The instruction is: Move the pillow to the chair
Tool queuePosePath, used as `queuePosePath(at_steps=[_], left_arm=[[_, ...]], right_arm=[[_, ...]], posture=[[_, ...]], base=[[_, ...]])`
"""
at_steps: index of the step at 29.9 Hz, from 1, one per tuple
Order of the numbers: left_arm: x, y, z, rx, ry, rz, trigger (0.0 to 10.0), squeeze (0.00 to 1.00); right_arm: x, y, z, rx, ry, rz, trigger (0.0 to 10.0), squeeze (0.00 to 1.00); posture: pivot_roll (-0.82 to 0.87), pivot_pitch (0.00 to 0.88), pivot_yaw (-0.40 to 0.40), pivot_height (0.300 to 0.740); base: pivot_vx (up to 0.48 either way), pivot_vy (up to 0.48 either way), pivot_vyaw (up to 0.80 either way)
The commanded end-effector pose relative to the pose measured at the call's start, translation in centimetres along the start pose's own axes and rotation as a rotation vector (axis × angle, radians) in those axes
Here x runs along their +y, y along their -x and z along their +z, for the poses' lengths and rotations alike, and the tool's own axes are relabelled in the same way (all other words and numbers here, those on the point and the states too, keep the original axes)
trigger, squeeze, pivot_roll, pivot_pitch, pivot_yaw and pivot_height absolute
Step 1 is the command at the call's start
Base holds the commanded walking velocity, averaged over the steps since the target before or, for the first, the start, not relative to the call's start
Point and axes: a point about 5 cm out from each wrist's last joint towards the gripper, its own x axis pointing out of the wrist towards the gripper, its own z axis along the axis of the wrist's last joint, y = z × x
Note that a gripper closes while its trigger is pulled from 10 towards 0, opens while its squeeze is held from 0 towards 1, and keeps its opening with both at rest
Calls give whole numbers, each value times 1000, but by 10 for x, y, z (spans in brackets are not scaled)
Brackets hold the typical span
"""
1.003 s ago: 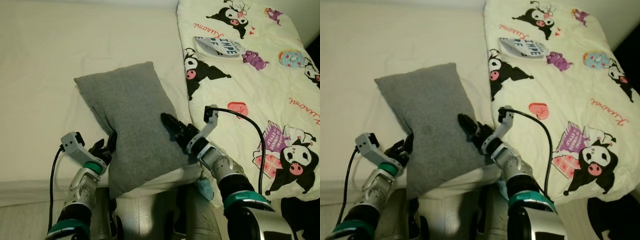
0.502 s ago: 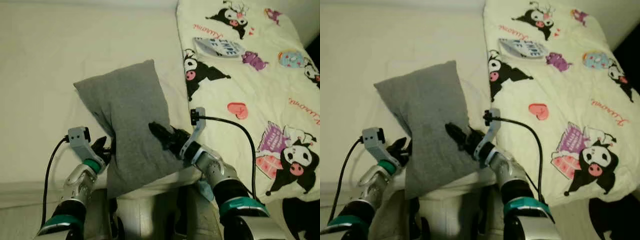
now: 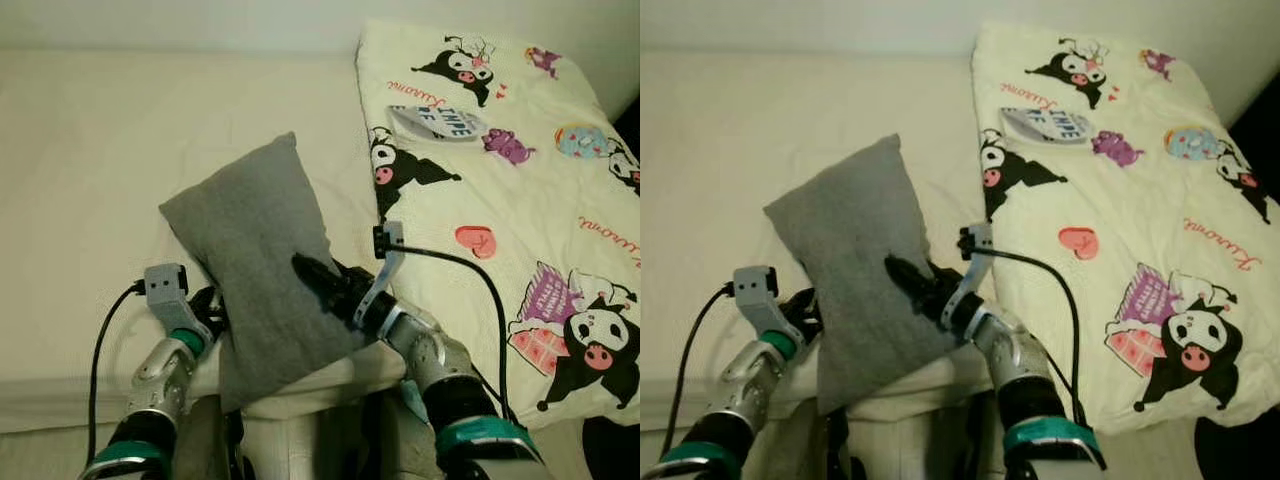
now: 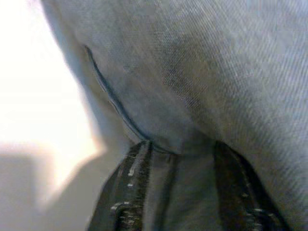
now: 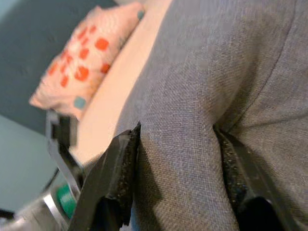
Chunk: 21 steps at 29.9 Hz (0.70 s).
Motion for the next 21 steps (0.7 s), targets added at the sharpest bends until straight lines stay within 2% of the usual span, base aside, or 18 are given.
queuePosePath(at_steps=[1,4,6,10,12,13,18,20,21], left_arm=[[-12,-8,7,-41,12,-38,0,0],[-13,-7,5,-61,58,-22,0,0],[-9,-5,4,-94,134,8,0,0],[-6,-3,1,-103,180,22,0,0],[-9,-2,-1,-93,177,-7,0,0],[-12,-3,-1,-91,182,-23,0,0],[-16,-4,-3,-83,178,-49,0,0],[-19,-4,-3,-75,158,-78,0,0],[-22,-3,-4,-68,129,-97,0,0]], right_arm=[[8,-3,-25,106,-22,49,0,0],[6,0,-33,152,5,30,0,0],[6,1,-40,184,20,18,0,0],[6,1,-43,208,38,8,0,0],[5,3,-46,218,54,1,0,0],[4,3,-45,211,41,-15,0,0],[3,4,-45,203,29,-31,0,0],[4,4,-43,200,30,-27,0,0],[3,5,-42,191,20,-41,0,0]], posture=[[67,25,3,591],[65,27,-16,591],[54,35,-28,591],[54,35,-28,591],[59,25,-44,591],[58,61,-45,591],[56,75,-50,591],[63,59,-54,591],[79,84,-49,591]], base=[[0,0,0],[0,0,0],[0,0,0],[0,0,0],[0,0,0],[0,0,0],[0,0,0],[0,0,0],[0,0,0]])
